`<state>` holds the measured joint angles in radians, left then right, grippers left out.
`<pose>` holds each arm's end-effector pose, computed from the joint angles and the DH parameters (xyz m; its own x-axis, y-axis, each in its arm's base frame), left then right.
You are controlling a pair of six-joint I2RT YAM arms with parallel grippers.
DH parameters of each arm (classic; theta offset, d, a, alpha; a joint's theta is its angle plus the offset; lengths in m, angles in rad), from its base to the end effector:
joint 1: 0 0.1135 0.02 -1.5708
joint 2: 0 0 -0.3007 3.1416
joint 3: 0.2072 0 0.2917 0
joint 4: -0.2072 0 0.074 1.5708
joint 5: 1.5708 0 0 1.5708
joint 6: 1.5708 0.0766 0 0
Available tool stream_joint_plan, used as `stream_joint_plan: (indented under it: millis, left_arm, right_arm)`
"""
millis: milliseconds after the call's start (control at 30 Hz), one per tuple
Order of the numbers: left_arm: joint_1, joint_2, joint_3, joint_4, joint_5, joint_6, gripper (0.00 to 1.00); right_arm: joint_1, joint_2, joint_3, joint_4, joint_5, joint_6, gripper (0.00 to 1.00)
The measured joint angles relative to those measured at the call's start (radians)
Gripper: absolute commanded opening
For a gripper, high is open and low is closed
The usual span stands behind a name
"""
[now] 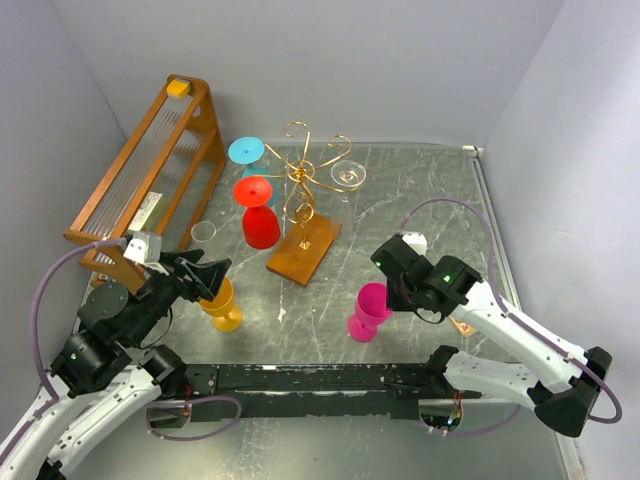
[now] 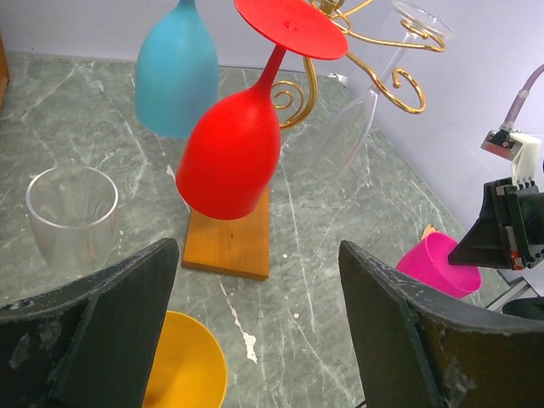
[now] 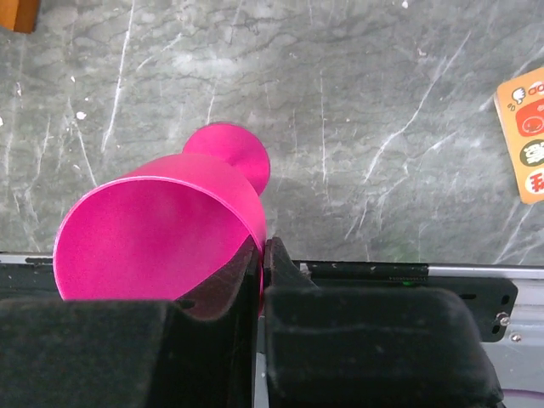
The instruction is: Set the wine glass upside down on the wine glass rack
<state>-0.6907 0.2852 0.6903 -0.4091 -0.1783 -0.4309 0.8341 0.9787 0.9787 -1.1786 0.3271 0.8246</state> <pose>0.1008 -0.0657 0.3652 -0.2076 -0.3617 -0.9089 0.4442 0.7930 -0.4170 0.1483 0.1269 0.2876 -0.8759 0.0693 -0.4775 0.0357 0.9962 0.0791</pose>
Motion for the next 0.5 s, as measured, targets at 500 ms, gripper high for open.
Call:
stream_joint_plan:
  millis: [500]
  left_arm:
    - [0.000, 0.081, 0.088, 0.058, 0.088, 0.009, 0.88]
  right_arm:
    - [0.000, -0.063, 0.234, 0.032, 0.108, -0.105, 0.00]
